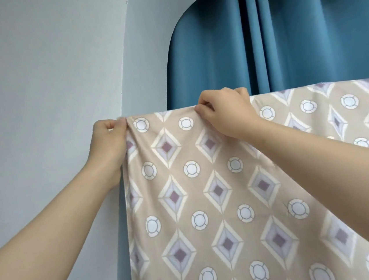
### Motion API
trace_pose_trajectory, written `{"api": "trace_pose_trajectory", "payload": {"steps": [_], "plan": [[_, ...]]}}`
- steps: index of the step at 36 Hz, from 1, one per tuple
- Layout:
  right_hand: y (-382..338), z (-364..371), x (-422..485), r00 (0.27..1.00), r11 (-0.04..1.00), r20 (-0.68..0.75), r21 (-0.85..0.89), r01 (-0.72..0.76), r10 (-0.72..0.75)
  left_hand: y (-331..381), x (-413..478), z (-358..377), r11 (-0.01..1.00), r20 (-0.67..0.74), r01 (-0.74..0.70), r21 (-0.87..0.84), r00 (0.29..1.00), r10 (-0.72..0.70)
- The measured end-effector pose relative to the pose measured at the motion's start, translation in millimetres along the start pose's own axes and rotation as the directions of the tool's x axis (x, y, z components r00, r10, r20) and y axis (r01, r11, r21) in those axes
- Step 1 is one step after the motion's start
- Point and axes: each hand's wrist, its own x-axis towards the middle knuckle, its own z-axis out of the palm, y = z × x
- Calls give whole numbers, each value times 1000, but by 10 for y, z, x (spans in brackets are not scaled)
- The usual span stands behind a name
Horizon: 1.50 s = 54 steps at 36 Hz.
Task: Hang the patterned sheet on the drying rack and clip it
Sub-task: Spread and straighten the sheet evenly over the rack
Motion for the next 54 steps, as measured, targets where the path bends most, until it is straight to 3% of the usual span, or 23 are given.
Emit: {"api": "trace_pose_trajectory", "payload": {"steps": [2, 4, 8, 21, 25, 29, 31, 34, 37, 39, 42, 45, 47, 49, 51, 54], "plan": [[3, -17, 3, 998, 999, -64, 32, -26, 28, 77, -38, 71, 1000, 119, 16, 1, 993, -16], [8, -14, 22, 995, 998, -83, 45, -47, 51, 124, -46, 109, 994, 181, -66, 89, 982, 49], [-56, 3, 58, 994, 998, -106, 51, -22, 27, 182, 7, 37, 965, 104, -210, 158, 975, 195], [-104, 108, 108, 996, 997, -87, 73, 17, -11, 207, 36, -143, 984, 87, 72, -163, 995, -58], [-61, 94, 85, 995, 998, -102, 68, 13, -6, 204, 75, -83, 995, 71, 49, -91, 997, -42], [-74, 92, 72, 994, 996, -100, 75, 40, -33, 189, 130, -124, 992, -115, 77, -98, 989, -88], [-92, 118, 62, 997, 995, -74, 85, 43, -37, 124, 139, -174, 993, -156, 34, 113, 988, -16], [-101, 130, 10, 998, 997, -45, 68, 39, -36, 90, 47, -97, 890, -51, -166, 425, 977, 207], [-36, 146, -54, 998, 998, -41, 40, 39, -37, 138, -53, 170, 810, 94, -300, 503, 951, 294], [21, 127, -101, 999, 999, -22, 27, 46, -45, 142, -71, 340, 765, 229, -340, 547, 940, 254], [162, 50, -154, 998, 998, 23, -8, 57, -56, 126, -98, 578, 695, 429, -341, 633, 902, 51], [409, -95, -216, 999, 999, 39, -38, 1, 1, 91, -119, 725, 590, 379, -332, 736, 924, 47], [622, -205, -277, 999, 996, 19, -83, -44, 46, 65, -155, 818, 457, 324, -310, 834, 945, 49], [841, -314, -343, 996, 988, 2, -123, -89, 90, 35, -203, 997, 385, 329, -296, 874, 944, -19], [1048, -416, -390, 992, 979, -15, -156, -128, 127, 48, -272, 1258, 493, 373, -290, 820, 924, -77], [1342, -574, -427, 981, 966, -72, -175, -191, 180, 158, -396, 1674, 730, 477, -307, 611, 878, -29]]}}
